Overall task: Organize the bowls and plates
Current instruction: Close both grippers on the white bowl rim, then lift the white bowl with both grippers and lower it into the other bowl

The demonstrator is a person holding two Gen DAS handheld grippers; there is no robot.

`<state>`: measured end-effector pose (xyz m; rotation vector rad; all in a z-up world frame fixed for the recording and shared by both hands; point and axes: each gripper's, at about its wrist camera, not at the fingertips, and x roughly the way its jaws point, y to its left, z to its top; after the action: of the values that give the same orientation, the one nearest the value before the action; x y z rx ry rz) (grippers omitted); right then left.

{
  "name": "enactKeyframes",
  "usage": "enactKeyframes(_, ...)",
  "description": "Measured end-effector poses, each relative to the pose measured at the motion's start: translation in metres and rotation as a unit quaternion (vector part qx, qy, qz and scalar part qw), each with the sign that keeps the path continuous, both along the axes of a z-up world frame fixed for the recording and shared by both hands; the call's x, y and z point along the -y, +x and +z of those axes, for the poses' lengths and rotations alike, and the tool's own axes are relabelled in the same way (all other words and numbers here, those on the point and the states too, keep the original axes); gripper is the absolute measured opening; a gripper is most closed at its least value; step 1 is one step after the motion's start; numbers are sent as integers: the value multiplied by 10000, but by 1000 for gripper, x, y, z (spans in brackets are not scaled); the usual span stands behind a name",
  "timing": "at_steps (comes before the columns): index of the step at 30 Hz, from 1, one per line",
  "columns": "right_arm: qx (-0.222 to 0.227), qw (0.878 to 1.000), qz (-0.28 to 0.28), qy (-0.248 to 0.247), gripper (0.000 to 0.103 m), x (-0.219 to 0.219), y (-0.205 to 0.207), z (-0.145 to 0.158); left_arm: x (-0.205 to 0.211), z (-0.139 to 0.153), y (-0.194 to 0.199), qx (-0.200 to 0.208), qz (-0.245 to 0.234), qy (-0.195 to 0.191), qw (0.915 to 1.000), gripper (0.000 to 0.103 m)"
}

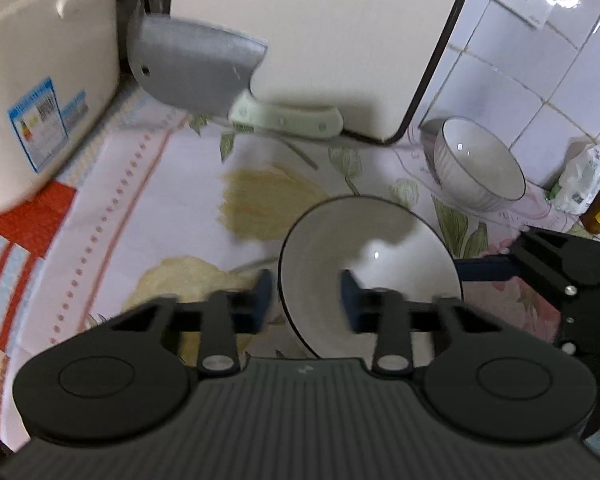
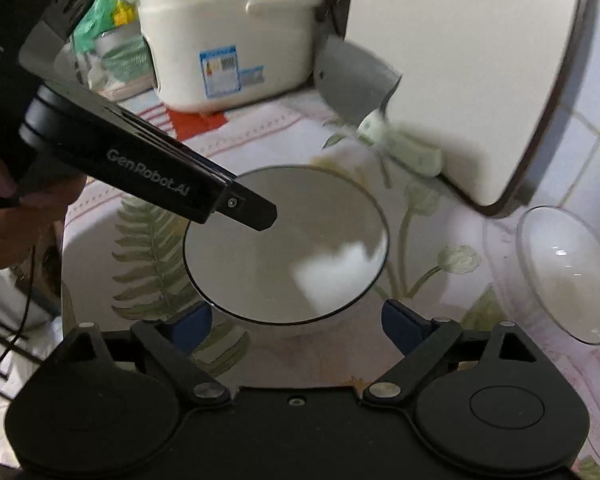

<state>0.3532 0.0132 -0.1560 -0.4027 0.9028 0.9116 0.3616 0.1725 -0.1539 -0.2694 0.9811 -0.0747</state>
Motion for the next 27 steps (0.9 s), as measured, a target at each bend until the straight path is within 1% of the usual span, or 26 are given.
enactKeyframes(2, -25, 10000, 71, 24, 94, -3, 2, -2, -1, -5, -1, -35, 3, 13, 10000, 21)
enactKeyframes(5, 84, 9999, 132, 50, 95, -5, -2, -4, -1, -14, -3, -182, -9, -39, 9998, 15)
enactKeyframes(6, 124, 9998, 131, 52, 96, -5, -3, -4, -1, -17, -3, -234, 0, -89, 9997, 15)
enactKeyframes(8, 151, 9997, 166, 33, 96, -7, -3, -5, -2, -20, -6, -194, 40, -135, 9997, 15)
enactKeyframes(14, 113, 9999, 130, 15, 96, -8, 0, -5, -3, -16, -5, -290, 131, -243, 9992, 15)
enactKeyframes(16, 66, 9999, 86, 110, 96, -5, 0, -4, -3, -13, -6, -286, 125, -268, 9992, 15)
enactKeyframes(19, 116, 9996, -51, 255, 97, -1, -6, 1, -1, -3, -8, -260, 67, -271, 9993, 15)
enactKeyframes(22, 280, 9989, -115, 350, 97, 4, -18, 12, 5, 12, -14, -218, -54, -175, 9996, 15)
enactKeyframes(25, 418, 9975, -205, 533, 97, 14, -32, 26, 15, 32, -26, -118, -182, -7, 9998, 15)
enactKeyframes(27, 564, 9962, -259, 604, 97, 20, -44, 36, 19, 46, -34, -30, -251, 35, 9997, 15)
